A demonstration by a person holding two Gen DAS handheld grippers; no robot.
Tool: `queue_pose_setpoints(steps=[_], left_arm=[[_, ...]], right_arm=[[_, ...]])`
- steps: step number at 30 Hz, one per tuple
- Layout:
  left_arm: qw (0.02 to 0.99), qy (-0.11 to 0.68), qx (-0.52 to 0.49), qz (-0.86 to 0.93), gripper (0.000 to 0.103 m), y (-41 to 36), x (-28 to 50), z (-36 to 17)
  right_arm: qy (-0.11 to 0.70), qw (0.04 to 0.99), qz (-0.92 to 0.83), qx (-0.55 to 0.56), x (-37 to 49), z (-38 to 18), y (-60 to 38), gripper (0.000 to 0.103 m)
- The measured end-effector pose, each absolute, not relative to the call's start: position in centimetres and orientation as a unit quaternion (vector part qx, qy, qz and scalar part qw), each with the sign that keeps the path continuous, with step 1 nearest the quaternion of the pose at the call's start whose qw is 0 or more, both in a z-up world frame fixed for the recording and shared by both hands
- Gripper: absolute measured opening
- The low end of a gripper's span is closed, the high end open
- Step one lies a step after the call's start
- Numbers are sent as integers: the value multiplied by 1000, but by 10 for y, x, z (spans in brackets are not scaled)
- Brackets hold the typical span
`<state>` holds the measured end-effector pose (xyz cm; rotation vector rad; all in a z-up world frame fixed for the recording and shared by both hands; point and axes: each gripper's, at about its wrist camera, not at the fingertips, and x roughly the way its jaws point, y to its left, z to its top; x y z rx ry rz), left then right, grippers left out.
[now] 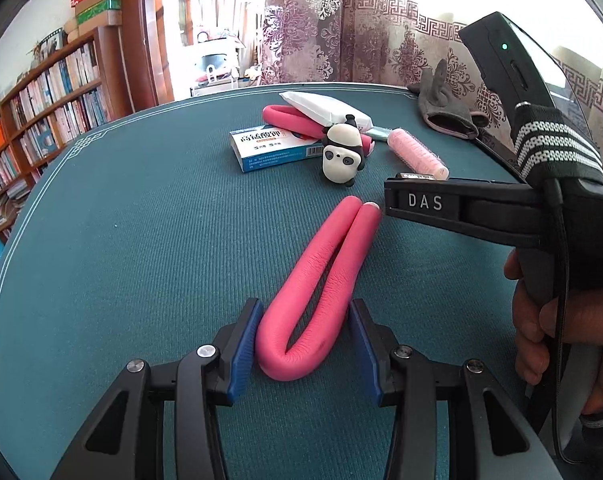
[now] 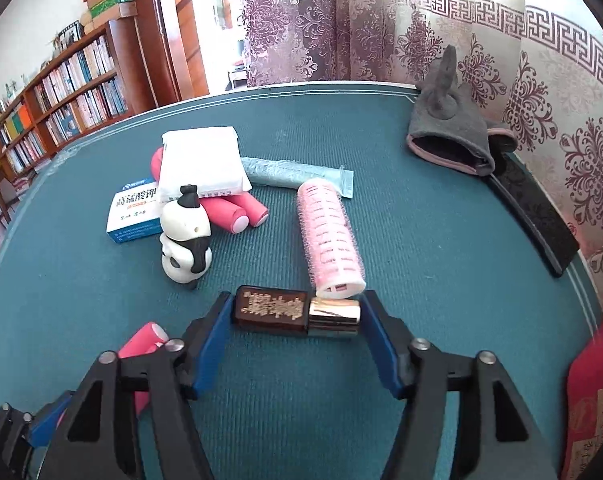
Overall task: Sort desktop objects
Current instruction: 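Grasp the bent pink foam curler with the left tool while the right tool grasps the brown bottle, then carry the foam curler into the tin box and open the left tool while the right tool carries the bottle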
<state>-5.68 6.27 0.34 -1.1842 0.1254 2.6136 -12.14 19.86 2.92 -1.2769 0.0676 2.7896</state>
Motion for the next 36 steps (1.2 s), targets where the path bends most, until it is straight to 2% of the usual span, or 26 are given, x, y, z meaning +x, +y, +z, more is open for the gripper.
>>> queue_pose_setpoints(steps=[5,7,10,20,22,23,26,27,28,29,30,36], left_arm=[[142,24,-407,902,46,60,-58,5],[149,15,-406,902,40,59,-58,6],[156,9,-402,902,37,62,-54,9],[144,31,-397,906,37,73,-47,15],[130,42,-402,905,67,76,-51,11],[122,46,-398,908,71,77,-52,10],[108,58,-401,908,71,80,-60,7],[109,54,-404,906,69,79,-63,5],[109,51,-410,904,52,79,-66,4],[111,48,-411,904,47,78,-67,3],[110,48,-411,904,35,78,-67,4],[123,36,-405,905,35,79,-52,17]], right_arm=[[41,35,908,-416,-98,29,217,65],[56,37,908,-414,-82,29,225,65],[77,39,908,-409,-57,32,238,65],[110,51,918,-376,15,59,266,65],[112,48,919,-376,25,61,266,65],[113,47,919,-375,30,61,266,65],[108,44,920,-373,38,59,263,65],[107,43,921,-373,41,58,263,65],[107,41,921,-373,42,57,262,65],[108,39,920,-374,45,56,262,65],[110,36,920,-374,47,56,262,65],[103,38,933,-342,69,72,266,65]])
